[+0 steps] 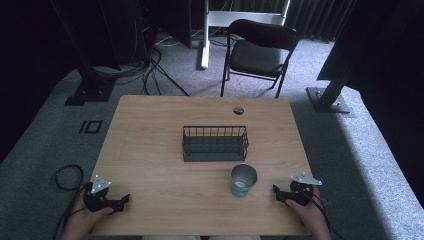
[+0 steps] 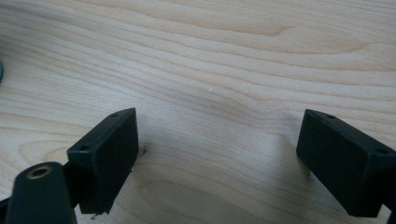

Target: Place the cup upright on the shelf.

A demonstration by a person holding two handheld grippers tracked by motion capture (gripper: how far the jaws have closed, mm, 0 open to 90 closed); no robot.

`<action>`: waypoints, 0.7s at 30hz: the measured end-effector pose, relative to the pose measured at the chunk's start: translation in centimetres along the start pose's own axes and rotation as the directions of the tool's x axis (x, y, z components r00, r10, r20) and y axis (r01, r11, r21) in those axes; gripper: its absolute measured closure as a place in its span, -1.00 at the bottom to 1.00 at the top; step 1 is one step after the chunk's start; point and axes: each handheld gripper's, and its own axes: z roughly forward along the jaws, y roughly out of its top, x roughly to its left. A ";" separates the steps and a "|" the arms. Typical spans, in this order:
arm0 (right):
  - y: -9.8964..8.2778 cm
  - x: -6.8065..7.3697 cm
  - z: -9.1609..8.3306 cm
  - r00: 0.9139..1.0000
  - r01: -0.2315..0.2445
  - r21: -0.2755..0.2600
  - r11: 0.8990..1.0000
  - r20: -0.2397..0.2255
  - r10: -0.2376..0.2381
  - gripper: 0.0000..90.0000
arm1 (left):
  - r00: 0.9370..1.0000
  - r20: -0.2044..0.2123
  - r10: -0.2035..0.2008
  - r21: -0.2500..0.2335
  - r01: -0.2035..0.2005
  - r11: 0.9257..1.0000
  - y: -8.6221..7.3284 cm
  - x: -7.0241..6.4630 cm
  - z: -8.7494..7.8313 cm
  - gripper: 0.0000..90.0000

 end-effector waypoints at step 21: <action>0.0 0.0 0.0 1.000 0.001 0.001 1.000 0.000 -0.001 -0.73 | 0.998 0.037 0.040 -0.004 -0.040 0.999 0.0 -0.2 0.0 -0.99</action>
